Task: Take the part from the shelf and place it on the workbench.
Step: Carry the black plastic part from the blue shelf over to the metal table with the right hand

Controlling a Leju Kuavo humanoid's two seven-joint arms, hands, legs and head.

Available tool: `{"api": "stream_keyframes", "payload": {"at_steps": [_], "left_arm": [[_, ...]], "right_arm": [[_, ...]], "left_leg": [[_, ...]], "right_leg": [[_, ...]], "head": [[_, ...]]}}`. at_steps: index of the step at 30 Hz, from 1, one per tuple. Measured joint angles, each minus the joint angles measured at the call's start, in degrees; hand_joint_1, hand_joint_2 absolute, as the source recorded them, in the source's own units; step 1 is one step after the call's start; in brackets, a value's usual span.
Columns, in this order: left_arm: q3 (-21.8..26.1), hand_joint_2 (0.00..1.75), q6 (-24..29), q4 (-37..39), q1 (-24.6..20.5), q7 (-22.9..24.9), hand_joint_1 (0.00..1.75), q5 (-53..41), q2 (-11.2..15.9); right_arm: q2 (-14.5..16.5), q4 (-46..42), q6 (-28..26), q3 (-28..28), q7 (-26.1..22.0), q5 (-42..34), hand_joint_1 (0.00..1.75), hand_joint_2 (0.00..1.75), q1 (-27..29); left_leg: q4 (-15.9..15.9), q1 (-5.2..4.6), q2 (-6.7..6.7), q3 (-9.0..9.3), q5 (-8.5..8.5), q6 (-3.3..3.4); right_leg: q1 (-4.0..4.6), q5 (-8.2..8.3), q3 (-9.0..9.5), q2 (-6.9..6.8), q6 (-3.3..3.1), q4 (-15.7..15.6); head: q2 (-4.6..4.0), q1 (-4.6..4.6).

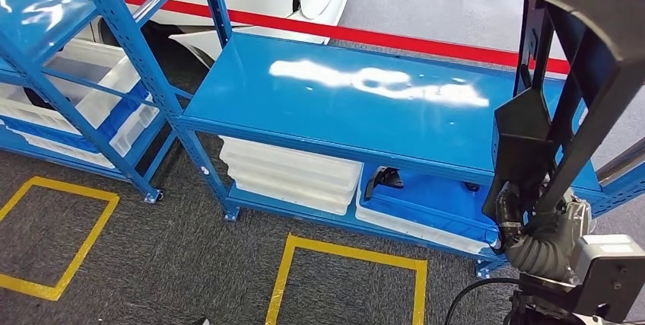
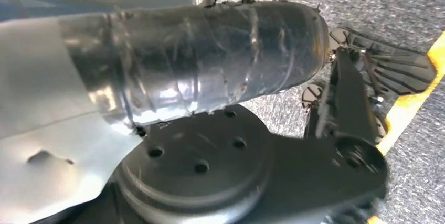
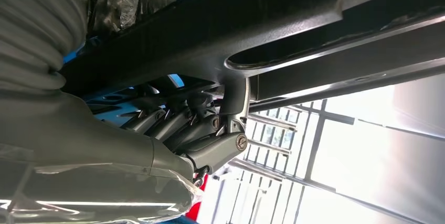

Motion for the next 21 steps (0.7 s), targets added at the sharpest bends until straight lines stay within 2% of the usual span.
{"api": "stream_keyframes", "payload": {"at_steps": [2,4,6,8,9,10,11,13,14,15,16,18,19,20,21], "left_arm": [[0.0,0.0,-0.03,0.0,-0.01,-0.02,0.0,-0.01,-0.01],[0.0,0.0,-0.05,0.0,-0.06,-0.04,0.0,-0.04,-0.13],[0.0,0.0,-0.08,0.0,-0.15,-0.09,0.0,-0.07,-0.26],[0.0,0.0,-0.09,0.0,-0.19,-0.13,0.0,-0.07,-0.31],[0.0,0.0,-0.09,0.0,-0.19,-0.15,0.0,-0.07,-0.33],[0.0,0.0,-0.09,0.0,-0.18,-0.17,0.0,-0.07,-0.35],[0.0,0.0,-0.09,0.0,-0.18,-0.19,0.0,-0.07,-0.37],[0.0,0.0,-0.09,0.0,-0.19,-0.24,0.0,-0.07,-0.4],[0.0,0.0,-0.09,0.0,-0.19,-0.28,0.0,-0.08,-0.44],[0.0,0.0,-0.07,0.0,-0.18,-0.32,0.0,-0.08,-0.49],[0.0,0.0,-0.05,0.0,-0.18,-0.36,0.0,-0.09,-0.54],[0.01,0.0,-0.02,0.01,-0.15,-0.37,0.0,-0.09,-0.55],[0.01,0.0,-0.01,0.01,-0.13,-0.33,0.0,-0.09,-0.51],[0.02,0.0,-0.01,0.02,-0.09,-0.29,0.0,-0.09,-0.46],[0.02,0.0,0.01,0.02,-0.04,-0.27,0.0,-0.09,-0.41]], "right_arm": [[0.01,0.0,0.0,-0.05,0.0,-0.05,1.75,1.75,0.02],[0.0,0.0,0.0,-0.12,-0.01,-0.11,1.75,1.75,-0.02],[-0.02,0.0,0.0,-0.19,-0.02,-0.21,1.75,1.75,-0.04],[-0.02,0.02,0.0,-0.21,-0.03,-0.3,1.75,1.75,0.03],[-0.02,0.04,0.0,-0.21,-0.03,-0.33,1.75,1.75,0.07],[-0.02,0.05,0.0,-0.21,-0.03,-0.34,1.75,1.75,0.09],[-0.02,0.06,0.0,-0.22,-0.03,-0.36,1.75,1.75,0.08],[-0.02,0.03,0.0,-0.24,-0.03,-0.38,1.75,1.75,0.01],[-0.02,-0.01,0.0,-0.26,-0.03,-0.38,1.75,1.75,-0.04],[-0.02,-0.05,-0.01,-0.29,-0.04,-0.38,1.75,1.75,-0.06],[-0.03,-0.09,-0.01,-0.34,-0.07,-0.37,1.75,1.75,-0.09],[-0.06,-0.12,-0.02,-0.47,-0.09,-0.38,1.75,1.75,-0.02],[-0.06,-0.12,-0.02,-0.51,-0.08,-0.39,1.75,1.75,-0.02],[-0.04,-0.12,-0.01,-0.54,-0.07,-0.4,1.75,1.75,0.0],[-0.02,-0.12,-0.01,-0.55,-0.07,-0.42,1.75,1.75,0.03]], "left_leg": [[-0.18,-0.12,-0.08,-0.45,0.12,0.72],[-0.45,0.06,-0.05,-0.94,0.61,1.61],[-0.64,0.23,0.03,-1.8,1.34,2.44],[-0.63,0.22,0.05,-3.02,2.21,2.7],[-0.62,0.21,0.05,-3.68,2.72,2.69],[-0.61,0.21,0.05,-4.35,3.26,2.63],[-0.61,0.21,0.05,-4.99,3.8,2.54],[-0.6,0.17,-0.02,-6.07,4.91,2.23],[-0.62,0.13,-0.05,-6.44,5.45,1.97],[-0.77,0.12,-0.08,-6.58,6.02,1.64],[-1.0,0.15,-0.07,-6.61,6.6,1.25],[-1.81,0.28,-0.03,-6.49,7.67,0.44],[-1.83,0.31,-0.01,-6.7,7.22,0.15],[-0.85,0.31,0.0,-7.13,5.45,-0.05],[1.4,0.31,0.01,-7.81,2.56,-0.18]], "right_leg": [[-0.01,0.22,-0.67,0.02,0.58,0.55],[-0.09,-0.95,-1.48,0.13,1.3,1.75],[-0.28,-4.8,-3.76,0.31,2.06,6.85],[-0.52,-8.85,-6.77,0.37,2.53,14.54],[-0.57,-9.5,-7.49,0.37,2.61,16.93],[-0.59,-8.92,-7.24,0.37,2.57,17.34],[-0.58,-7.3,-5.91,0.37,2.4,15.55],[-0.48,-3.98,-0.71,0.38,1.75,7.5],[-0.37,-3.35,1.91,0.39,1.48,3.23],[-0.23,-3.16,3.52,0.41,1.26,0.21],[-0.07,-3.27,4.25,0.44,1.1,-1.48],[-0.03,-2.34,3.42,0.44,0.64,-2.03],[-0.13,-1.61,3.01,0.38,0.26,-2.31],[-0.24,-0.69,2.41,0.31,-0.15,-2.64],[-0.37,0.3,1.66,0.23,-0.48,-2.91]], "head": [[0.0,0.01],[0.0,0.13],[0.0,0.38],[0.0,0.5],[0.0,0.51],[0.0,0.51],[0.0,0.51],[0.0,0.49],[0.0,0.44],[0.0,0.4],[0.0,0.4],[0.0,0.44],[0.0,0.47],[0.0,0.38],[0.0,0.32]]}}
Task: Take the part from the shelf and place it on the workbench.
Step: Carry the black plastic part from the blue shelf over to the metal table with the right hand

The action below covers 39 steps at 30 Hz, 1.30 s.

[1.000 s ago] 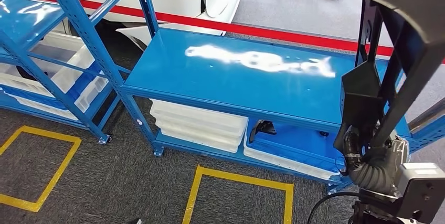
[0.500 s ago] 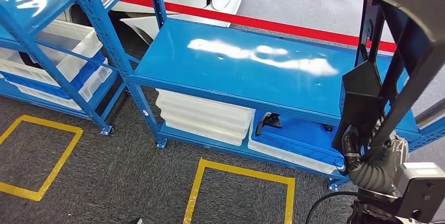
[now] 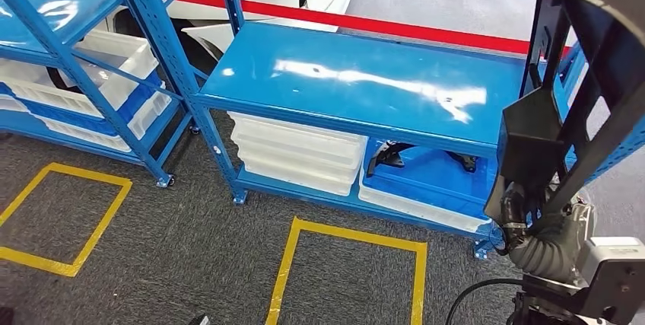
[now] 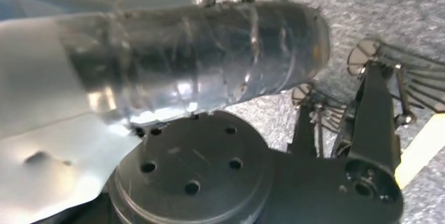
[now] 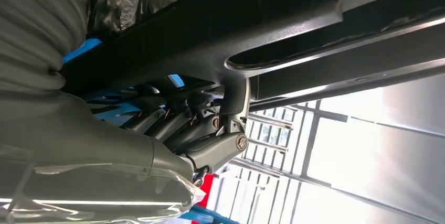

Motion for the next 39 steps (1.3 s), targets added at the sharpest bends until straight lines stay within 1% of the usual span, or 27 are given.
{"api": "stream_keyframes", "payload": {"at_steps": [2,3,4,5,7,9,10,11,13,15,17,18,19,20,21,23,25,26,28,30,32,33,34,35,36,37,39], "left_arm": [[0.0,0.0,-0.01,0.0,0.06,0.01,0.0,-0.01,0.09],[0.0,0.0,-0.02,0.0,0.07,0.0,0.0,-0.02,0.15],[0.0,0.0,-0.05,0.0,0.05,0.01,0.0,-0.02,0.21],[0.0,0.0,-0.07,0.0,0.02,0.02,0.0,-0.03,0.26],[0.0,0.0,-0.07,-0.01,-0.07,0.03,0.0,-0.04,0.38],[0.0,0.0,-0.05,-0.02,-0.2,-0.03,0.0,-0.07,0.57],[0.0,0.0,-0.07,-0.02,-0.28,-0.06,0.0,-0.08,0.65],[0.0,0.0,-0.09,-0.02,-0.35,-0.08,0.0,-0.09,0.69],[0.0,0.0,-0.11,0.02,-0.35,-0.03,0.0,-0.09,0.56],[0.01,0.0,-0.1,0.03,-0.35,0.02,0.0,-0.1,0.3],[0.03,0.0,-0.1,0.01,-0.41,0.04,0.0,-0.17,0.1],[0.04,0.0,-0.11,0.0,-0.41,0.05,0.0,-0.21,0.05],[0.04,0.0,-0.11,0.0,-0.39,0.06,0.0,-0.24,0.04],[0.04,0.0,-0.12,0.0,-0.36,0.07,0.0,-0.25,0.03],[0.05,0.0,-0.12,0.0,-0.34,0.07,0.0,-0.26,0.03],[0.08,0.0,-0.14,-0.01,-0.34,0.07,0.0,-0.27,0.02],[0.11,0.0,-0.19,-0.02,-0.37,0.05,0.0,-0.31,0.02],[0.14,0.0,-0.22,-0.02,-0.37,0.05,0.0,-0.33,0.03],[0.21,0.0,-0.27,-0.02,-0.3,0.06,0.0,-0.35,0.09],[0.27,0.0,-0.29,-0.02,-0.16,0.07,0.0,-0.36,0.24],[0.31,0.0,-0.31,-0.02,-0.02,0.02,0.0,-0.41,0.39],[0.31,0.0,-0.33,-0.02,0.03,0.0,0.0,-0.47,0.47],[0.31,0.0,-0.4,-0.02,0.06,-0.02,0.0,-0.53,0.55],[0.31,0.0,-0.46,-0.02,0.06,-0.02,0.0,-0.57,0.63],[0.31,0.0,-0.51,-0.02,0.07,-0.03,0.0,-0.63,0.68],[0.31,0.0,-0.56,-0.02,0.07,-0.06,0.0,-0.68,0.75],[0.32,0.0,-0.56,-0.02,-0.11,-0.2,0.0,-0.77,1.04]], "right_arm": [[0.02,-0.01,-0.01,-0.04,0.01,-0.01,1.75,1.75,0.1],[0.02,0.0,0.0,-0.05,0.02,-0.01,1.75,1.75,0.17],[0.02,0.01,0.0,-0.07,0.02,-0.01,1.75,1.75,0.23],[0.02,0.01,0.01,-0.07,0.03,-0.01,1.75,1.75,0.28],[0.02,0.0,0.01,-0.09,0.04,-0.01,1.75,1.75,0.37],[0.02,-0.02,0.01,-0.16,0.03,-0.01,1.75,1.75,0.42],[0.02,-0.03,0.01,-0.22,0.03,-0.01,1.75,1.75,0.44],[0.02,-0.03,0.01,-0.29,0.03,0.0,1.75,1.75,0.47],[0.02,-0.04,0.01,-0.46,0.04,0.01,1.75,1.75,0.53],[-0.06,-0.05,0.0,-0.69,0.04,0.02,1.75,1.75,0.59],[-0.16,-0.05,0.0,-0.84,0.04,0.03,1.75,1.75,0.67],[-0.19,-0.05,0.0,-0.86,0.05,0.04,1.75,1.75,0.73],[-0.2,-0.04,0.0,-0.86,0.06,0.04,1.75,1.75,0.79],[-0.21,-0.04,0.0,-0.87,0.06,0.04,1.75,1.75,0.83],[-0.22,-0.04,0.0,-0.89,0.06,0.04,1.75,1.75,0.85],[-0.22,-0.09,0.0,-0.92,0.06,0.04,1.75,1.75,0.82],[-0.22,-0.24,0.01,-0.95,0.04,0.06,1.75,1.75,0.74],[-0.22,-0.32,0.01,-0.97,0.04,0.07,1.75,1.75,0.72],[-0.21,-0.35,0.01,-0.99,0.05,0.08,1.75,1.75,0.79],[-0.2,-0.34,0.01,-0.98,0.06,0.07,1.75,1.75,0.87],[-0.19,-0.34,0.01,-0.98,0.06,0.05,1.75,1.75,0.91],[-0.19,-0.33,0.01,-0.99,0.06,0.04,1.75,1.75,0.95],[-0.18,-0.33,0.01,-0.98,0.06,0.02,1.75,1.75,1.0],[-0.17,-0.32,0.01,-0.97,0.06,0.01,1.75,1.75,1.05],[-0.17,-0.32,0.02,-0.97,0.06,0.03,1.75,1.75,1.08],[-0.16,-0.32,0.07,-0.96,0.06,0.19,1.75,1.75,1.1],[-0.16,-0.32,0.28,-0.95,0.06,0.94,1.75,1.75,1.12]], "left_leg": [[7.59,-0.02,0.02,-1.47,-6.58,-0.14],[11.16,-0.02,0.02,-1.77,-8.13,-0.21],[13.39,-0.02,0.03,-1.44,-8.16,-0.24],[13.7,-0.03,0.03,-0.2,-6.88,-0.2],[8.32,-0.12,0.03,5.18,-4.03,0.23],[-0.31,-0.37,0.04,11.39,-4.43,0.85],[-3.11,-0.55,0.03,13.08,-5.2,1.13],[-4.5,-0.73,0.01,13.67,-5.61,1.39],[-4.93,-0.66,0.07,13.03,-4.82,2.03],[-5.13,-0.37,0.22,11.8,-3.44,2.67],[-5.08,-0.33,0.29,9.96,-2.03,2.96],[-5.03,-0.33,0.31,8.91,-1.29,2.93],[-4.97,-0.32,0.31,7.85,-0.55,2.85],[-4.88,-0.29,0.31,6.79,0.16,2.73],[-4.77,-0.26,0.31,5.82,0.82,2.58],[-4.58,-0.32,0.25,4.42,1.96,2.14],[-4.46,-0.49,0.18,3.75,3.04,1.51],[-4.5,-0.53,0.17,3.56,3.59,1.12],[-4.52,-0.39,0.13,3.19,4.21,0.37],[-1.95,-0.3,0.08,2.15,1.31,-0.03],[5.21,-0.29,0.09,0.07,-4.53,-0.09],[9.38,-0.3,0.09,-0.97,-6.58,-0.09],[12.6,-0.31,0.09,-1.5,-7.21,-0.06],[14.07,-0.33,0.09,-1.23,-6.45,0.05],[13.27,-0.4,0.12,0.16,-4.82,0.29],[10.32,-0.56,0.39,2.61,-3.16,0.67],[1.67,-1.23,2.07,8.62,-2.4,1.64]], "right_leg": [[0.09,1.58,-1.76,-0.04,-0.27,-0.03],[0.14,2.28,-2.57,-0.07,-0.27,0.06],[0.2,2.93,-3.43,-0.08,-0.24,0.24],[0.25,3.54,-4.34,-0.08,-0.17,0.53],[0.32,4.51,-6.14,-0.05,0.09,1.41],[0.45,5.18,-7.47,-0.09,0.53,2.45],[0.44,5.56,-7.85,-0.16,0.83,2.77],[0.39,6.01,-8.08,-0.24,1.18,2.86],[0.2,6.25,-8.49,-0.18,1.96,2.95],[0.01,2.67,-9.83,0.08,2.79,5.99],[-0.33,-3.34,-12.07,0.17,3.48,13.28],[-0.48,-5.12,-12.93,0.17,3.71,17.13],[-0.58,-5.45,-13.16,0.17,3.85,19.81],[-0.65,-4.42,-12.49,0.17,3.89,20.68],[-0.68,-2.61,-10.81,0.16,3.84,19.45],[-0.66,-0.44,-4.42,0.16,3.51,11.58],[-0.55,-1.56,1.6,0.19,2.86,2.81],[-0.43,-2.22,2.99,0.22,2.51,0.46],[-0.38,-1.93,2.42,0.13,1.78,-0.27],[-0.45,-1.01,1.32,-0.07,0.89,-0.4],[-0.32,-0.14,0.17,-0.13,0.3,-0.41],[-0.17,0.31,-0.43,-0.12,0.17,-0.35],[0.0,0.77,-1.06,-0.12,0.11,-0.26],[0.19,1.2,-1.69,-0.12,0.09,-0.13],[0.36,1.55,-2.27,-0.23,0.08,0.06],[0.51,1.79,-2.6,-0.39,0.08,0.3],[0.8,2.02,-3.04,-0.86,0.21,1.02]], "head": [[0.0,-0.19],[0.0,-0.2],[0.0,-0.2],[0.0,-0.22],[0.0,-0.26],[0.0,-0.24],[0.0,-0.23],[0.0,-0.21],[0.0,-0.21],[0.0,0.07],[0.0,0.33],[0.0,0.36],[0.0,0.35],[0.0,0.36],[0.0,0.35],[0.0,0.36],[0.0,0.29],[0.0,0.29],[0.0,0.25],[0.0,0.12],[0.0,-0.01],[0.0,-0.02],[0.0,-0.02],[0.0,-0.02],[0.0,-0.03],[0.0,-0.03],[0.0,-0.02]]}}
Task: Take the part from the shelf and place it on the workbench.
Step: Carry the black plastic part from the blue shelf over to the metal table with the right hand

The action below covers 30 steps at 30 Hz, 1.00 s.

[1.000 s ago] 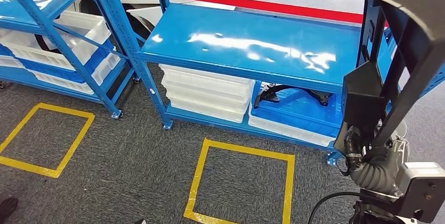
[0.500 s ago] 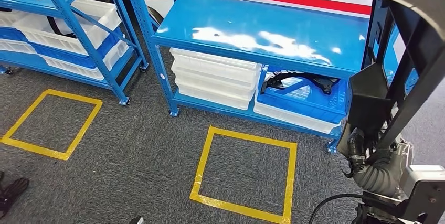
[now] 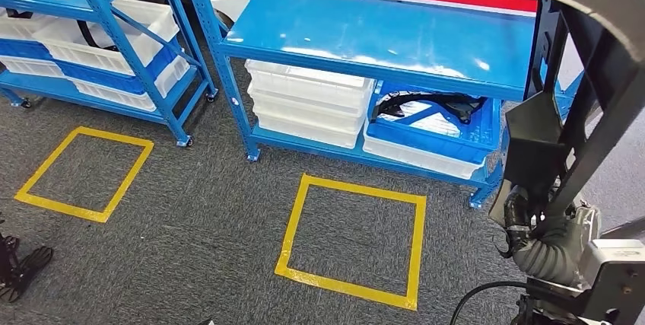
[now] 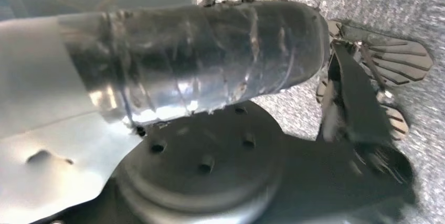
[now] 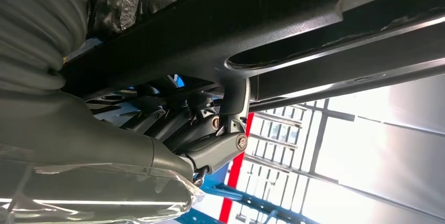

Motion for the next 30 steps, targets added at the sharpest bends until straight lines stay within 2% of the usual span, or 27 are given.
{"api": "stream_keyframes", "payload": {"at_steps": [1,2,4,5,6,7,9,10,11,12,13,15,16,17,19,21,22,23,24,25,26,27,28,30], "left_arm": [[0.01,0.0,-0.04,0.0,-0.2,-0.05,0.0,-0.05,0.14],[0.01,0.0,-0.1,-0.01,-0.41,-0.08,0.0,-0.1,0.23],[0.01,0.0,-0.23,-0.02,-0.61,-0.08,0.0,-0.19,0.19],[0.01,0.0,-0.27,-0.02,-0.54,-0.1,0.0,-0.22,0.12],[0.01,0.0,-0.28,-0.02,-0.44,-0.14,0.0,-0.25,0.02],[0.01,0.0,-0.29,-0.02,-0.33,-0.19,0.0,-0.27,-0.09],[0.01,0.0,-0.31,-0.02,-0.21,-0.25,0.0,-0.3,-0.21],[0.01,0.0,-0.31,-0.02,-0.15,-0.25,0.0,-0.31,-0.24],[0.01,0.0,-0.32,-0.02,-0.08,-0.25,0.0,-0.33,-0.28],[0.01,0.0,-0.31,-0.02,-0.01,-0.26,0.0,-0.38,-0.32],[0.01,0.0,-0.31,-0.02,0.05,-0.28,0.0,-0.43,-0.37],[0.01,0.0,-0.32,-0.02,0.0,-0.32,0.0,-0.51,-0.47],[0.01,0.0,-0.32,-0.02,-0.08,-0.34,0.0,-0.52,-0.51],[0.01,0.0,-0.32,-0.02,-0.12,-0.34,0.0,-0.52,-0.54],[0.01,0.0,-0.32,-0.02,-0.04,-0.34,0.0,-0.53,-0.49],[0.02,0.0,-0.31,-0.02,0.14,-0.39,0.0,-0.54,-0.33],[0.03,0.0,-0.31,-0.02,0.18,-0.42,0.0,-0.54,-0.24],[0.03,0.0,-0.32,-0.02,0.19,-0.44,0.0,-0.54,-0.2],[0.03,0.0,-0.32,-0.02,0.18,-0.44,0.0,-0.54,-0.15],[0.03,0.0,-0.34,-0.01,0.19,-0.43,0.0,-0.54,-0.11],[0.03,0.0,-0.36,-0.01,0.23,-0.41,0.0,-0.54,-0.06],[0.03,0.0,-0.36,0.0,0.27,-0.4,0.0,-0.54,-0.01],[0.03,0.0,-0.36,0.0,0.3,-0.4,0.0,-0.54,0.02],[0.03,0.0,-0.32,0.0,0.22,-0.4,0.0,-0.55,0.14]], "right_arm": [[-0.01,0.0,0.15,0.01,0.0,0.52,1.75,1.75,0.04],[-0.02,0.0,0.26,0.05,0.0,0.97,1.75,1.75,0.1],[-0.03,0.0,0.38,0.18,-0.01,1.57,1.75,1.75,0.26],[-0.03,-0.01,0.4,0.25,-0.02,1.73,1.75,1.75,0.31],[-0.07,-0.01,0.41,0.28,-0.04,1.86,1.75,1.75,0.34],[-0.14,-0.01,0.4,0.29,-0.05,1.92,1.75,1.75,0.39],[-0.27,0.05,0.39,0.32,-0.05,1.97,1.75,1.75,0.57],[-0.3,0.11,0.38,0.35,-0.04,1.96,1.75,1.75,0.68],[-0.3,0.16,0.38,0.37,-0.03,1.96,1.75,1.75,0.74],[-0.3,0.2,0.37,0.38,-0.03,1.96,1.75,1.75,0.76],[-0.3,0.22,0.35,0.38,-0.02,1.96,1.75,1.75,0.76],[-0.3,0.22,0.33,0.38,-0.02,1.96,1.75,1.75,0.73],[-0.3,0.22,0.32,0.38,-0.02,1.95,1.75,1.75,0.71],[-0.3,0.22,0.32,0.38,-0.02,1.95,1.75,1.75,0.71],[-0.3,0.22,0.32,0.39,-0.02,1.93,1.75,1.75,0.7],[-0.29,0.21,0.32,0.42,-0.03,1.94,1.75,1.75,0.7],[-0.29,0.2,0.32,0.42,-0.04,1.94,1.75,1.75,0.71],[-0.3,0.2,0.32,0.43,-0.03,1.94,1.75,1.75,0.73],[-0.3,0.21,0.32,0.43,-0.03,1.94,1.75,1.75,0.76],[-0.31,0.22,0.32,0.45,-0.02,1.93,1.75,1.75,0.79],[-0.3,0.25,0.32,0.49,0.0,1.94,1.75,1.75,0.81],[-0.29,0.28,0.32,0.53,0.0,1.94,1.75,1.75,0.81],[-0.28,0.3,0.32,0.57,0.0,1.94,1.75,1.75,0.81],[-0.27,0.33,0.32,0.6,-0.01,1.95,1.75,1.75,0.81]], "left_leg": [[-3.34,-0.32,0.68,2.0,-0.46,0.35],[-5.38,-0.55,1.01,3.01,-1.08,0.61],[-6.6,-0.39,0.14,3.0,-1.1,1.01],[-6.87,-0.18,-0.35,2.87,-0.88,1.28],[-7.0,0.04,-0.82,2.64,-0.54,1.55],[-7.08,0.21,-1.24,2.39,-0.23,1.75],[-6.94,0.24,-2.22,1.61,0.25,1.87],[-6.85,0.25,-2.73,1.29,0.42,1.82],[-6.72,0.27,-3.28,1.05,0.56,1.73],[-6.58,0.29,-3.85,0.91,0.63,1.66],[-6.47,0.32,-4.44,0.86,0.69,1.56],[-6.26,0.3,-5.59,0.61,0.81,1.19],[-6.18,0.3,-6.12,0.32,0.95,0.88],[-6.14,0.35,-6.59,-0.07,1.12,0.52],[-6.2,0.52,-7.49,-0.68,1.47,-0.3],[-4.64,0.52,-5.97,-1.64,0.39,-0.92],[-2.16,0.51,-4.68,-2.83,-1.13,-1.1],[1.59,0.52,-3.35,-4.61,-3.16,-1.25],[5.89,0.57,-2.81,-6.66,-5.11,-1.39],[9.47,0.61,-2.62,-8.35,-6.39,-1.5],[11.33,0.62,-2.56,-9.18,-6.63,-1.56],[10.86,0.61,-2.47,-8.85,-5.76,-1.55],[7.88,0.59,-2.14,-7.21,-3.93,-1.43],[-0.53,0.25,0.23,-2.69,-0.37,-0.86]], "right_leg": [[0.07,0.11,-0.12,-0.32,0.18,0.34],[0.12,0.24,-0.37,-0.72,0.42,0.6],[0.12,0.38,-0.79,-1.55,0.97,0.88],[0.11,-0.12,-1.19,-1.36,1.33,1.5],[0.02,-1.36,-2.08,-0.86,1.75,3.3],[-0.17,-3.18,-3.53,-0.16,2.22,6.38],[-0.64,-7.13,-7.48,0.66,2.97,14.95],[-0.83,-8.03,-8.89,0.73,3.17,18.02],[-0.96,-7.79,-9.28,0.77,3.26,18.98],[-1.07,-6.42,-8.41,0.88,3.25,17.42],[-1.16,-4.26,-6.47,1.27,3.15,13.71],[-1.37,-0.82,-2.18,3.38,2.65,5.22],[-1.44,-0.15,-0.92,4.19,2.39,2.5],[-1.45,-0.17,-0.49,4.63,2.14,1.32],[-1.42,-0.17,-0.6,3.78,1.68,0.85],[-1.53,0.2,-0.45,2.62,0.98,0.26],[-1.57,0.34,-0.35,1.99,0.71,-0.03],[-1.51,0.39,-0.29,1.3,0.51,-0.16],[-1.42,0.35,-0.34,0.64,0.41,-0.12],[-1.36,0.29,-0.4,-0.06,0.34,-0.01],[-1.31,0.22,-0.45,-0.74,0.29,0.12],[-1.27,0.14,-0.47,-1.37,0.28,0.26],[-1.21,0.04,-0.44,-1.98,0.3,0.38],[-0.98,-0.25,-0.33,-3.06,0.58,0.69]], "head": [[0.0,0.0],[0.0,-0.01],[0.0,-0.03],[0.0,0.01],[0.0,0.06],[0.0,0.09],[0.0,0.12],[0.0,0.11],[0.0,0.1],[0.0,0.11],[0.0,0.11],[0.0,0.1],[0.0,0.1],[0.0,0.07],[0.0,0.05],[0.0,-0.08],[0.0,-0.21],[0.0,-0.29],[0.0,-0.37],[0.0,-0.39],[0.0,-0.39],[0.0,-0.42],[0.0,-0.45],[0.0,-0.53]]}}
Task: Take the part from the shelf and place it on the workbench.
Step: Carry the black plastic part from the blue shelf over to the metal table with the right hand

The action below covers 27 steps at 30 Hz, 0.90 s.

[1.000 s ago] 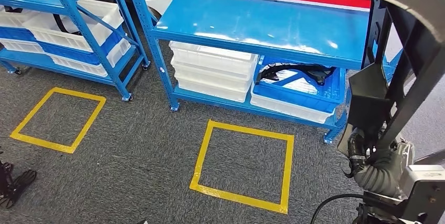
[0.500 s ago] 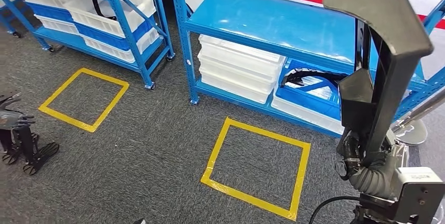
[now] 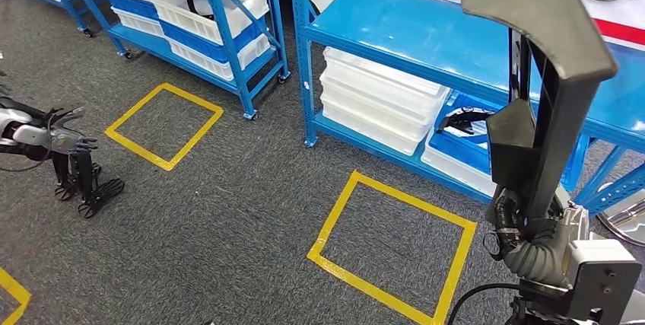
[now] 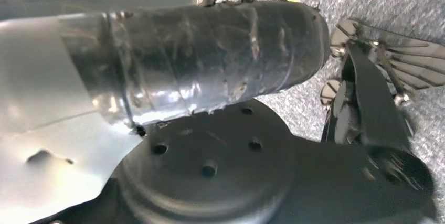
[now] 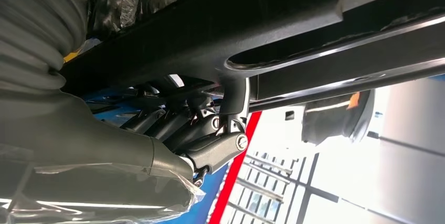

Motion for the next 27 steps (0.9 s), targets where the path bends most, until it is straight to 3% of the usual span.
{"api": "stream_keyframes", "payload": {"at_steps": [2,4,5,7,9,10,11,12,13,15,16,18,20,22,24,26,27], "left_arm": [[0.0,0.0,0.0,0.0,-0.24,0.0,0.0,-0.01,0.1],[0.0,0.0,0.01,0.0,-0.33,0.03,0.0,-0.05,0.12],[0.0,0.0,0.02,0.0,-0.26,0.05,0.0,-0.08,0.08],[0.0,0.0,0.09,0.0,-0.16,0.08,0.0,-0.19,-0.08],[0.0,0.0,0.12,0.0,-0.19,0.06,0.0,-0.36,-0.23],[0.0,0.0,0.1,0.0,-0.22,0.06,0.0,-0.44,-0.28],[0.0,0.0,0.09,0.0,-0.21,0.07,0.0,-0.51,-0.32],[0.0,0.0,0.06,0.0,-0.2,0.08,0.0,-0.56,-0.39],[0.0,0.0,0.03,0.0,-0.19,0.09,0.0,-0.6,-0.45],[0.0,0.0,-0.05,0.0,-0.24,0.07,0.0,-0.66,-0.57],[0.0,0.0,-0.07,0.0,-0.33,0.05,0.0,-0.67,-0.6],[0.0,0.0,-0.05,0.0,-0.43,0.04,0.0,-0.72,-0.62],[0.0,0.0,0.01,0.0,-0.26,0.02,0.0,-0.76,-0.51],[0.0,0.0,0.08,0.0,-0.08,-0.03,0.0,-0.83,-0.36],[-0.01,0.0,0.1,0.0,-0.14,-0.09,0.0,-0.98,-0.31],[-0.02,0.0,0.05,0.0,-0.17,-0.2,0.0,-1.12,-0.27],[-0.02,0.0,0.03,0.0,-0.12,-0.26,0.0,-1.15,-0.25]], "right_arm": [[-0.01,0.0,-0.01,0.02,0.0,0.02,1.75,1.75,-0.01],[0.01,0.0,-0.02,0.14,0.01,0.04,1.75,1.75,-0.03],[0.01,0.0,-0.02,0.22,0.01,0.04,1.75,1.75,-0.07],[0.0,0.0,-0.02,0.37,-0.02,0.08,1.75,1.75,-0.15],[-0.02,0.07,-0.01,0.49,-0.02,0.1,1.75,1.75,-0.14],[-0.02,0.14,0.03,0.58,-0.01,0.1,1.75,1.75,-0.12],[-0.01,0.25,0.09,0.72,0.01,0.08,1.75,1.75,-0.1],[-0.01,0.37,0.16,0.87,0.01,0.07,1.75,1.75,-0.12],[-0.01,0.48,0.27,1.05,0.01,0.06,1.75,1.75,-0.18],[0.01,0.67,0.58,1.44,0.01,0.05,1.75,1.75,-0.51],[0.02,0.74,0.78,1.66,0.02,0.04,1.75,1.75,-0.83],[0.08,0.95,1.15,2.1,0.06,0.01,1.75,1.75,-1.5],[0.3,1.15,1.41,2.5,0.09,-0.02,1.75,1.75,-2.09],[0.6,1.32,1.56,2.8,0.03,-0.01,1.75,1.75,-2.57],[0.76,1.46,1.63,3.05,-0.07,-0.03,1.75,1.75,-2.65],[0.8,1.67,1.64,3.36,-0.1,-0.08,1.75,1.75,-2.45],[0.8,1.79,1.64,3.55,-0.1,-0.1,1.75,1.75,-2.36]], "left_leg": [[-4.64,-0.44,1.78,2.18,1.19,0.67],[-5.13,-0.56,0.83,1.96,1.3,1.22],[-5.28,-0.43,0.14,1.89,1.52,1.49],[-5.59,-0.02,-1.16,1.79,2.01,2.07],[-5.62,0.17,-2.44,1.49,2.32,2.38],[-5.6,0.18,-3.15,1.36,2.42,2.43],[-5.58,0.18,-3.93,1.28,2.5,2.42],[-5.55,0.2,-4.75,1.26,2.56,2.35],[-5.52,0.23,-5.59,1.3,2.61,2.26],[-5.41,0.22,-7.15,1.28,2.7,1.94],[-5.29,0.19,-7.86,1.07,2.78,1.67],[-5.19,0.23,-9.14,0.38,3.07,0.91],[-5.18,0.4,-9.95,-0.11,3.24,0.15],[-2.67,0.28,-7.63,-1.34,1.55,-0.36],[4.72,0.23,-4.06,-4.78,-2.43,-0.62],[11.89,0.35,-2.78,-8.04,-5.12,-0.77],[12.7,0.38,-2.57,-8.28,-4.93,-0.76]], "right_leg": [[0.27,-0.2,-0.06,-1.09,0.48,0.33],[0.36,-0.25,-0.08,-2.4,0.99,0.41],[0.3,-0.56,-0.1,-2.29,1.31,0.65],[0.08,-2.9,-1.4,0.16,2.06,3.88],[-0.18,-7.0,-4.99,3.12,2.59,11.73],[-0.24,-8.49,-6.85,3.64,2.71,15.67],[-0.28,-8.99,-8.04,3.86,2.75,18.1],[-0.32,-8.23,-8.12,4.0,2.7,18.11],[-0.37,-6.39,-7.03,4.26,2.59,15.7],[-0.6,-2.03,-3.1,6.37,2.22,7.25],[-0.74,-0.77,-1.56,7.5,1.98,3.75],[-0.82,-0.32,-0.54,8.51,1.47,1.02],[-0.86,-0.18,-0.57,7.19,0.8,0.7],[-0.94,0.15,-0.41,5.75,0.05,0.18],[-0.74,0.26,-0.38,4.21,-0.37,-0.03],[-0.48,0.23,-0.43,2.56,-0.52,-0.01],[-0.37,0.2,-0.44,1.8,-0.55,0.01]], "head": [[0.0,-0.04],[0.0,-0.03],[0.0,-0.03],[0.0,0.1],[0.0,0.21],[0.0,0.2],[0.0,0.19],[0.0,0.19],[0.0,0.18],[0.0,0.21],[0.0,0.2],[0.0,0.18],[0.0,0.14],[0.0,-0.15],[0.0,-0.5],[0.0,-0.61],[0.0,-0.62]]}}
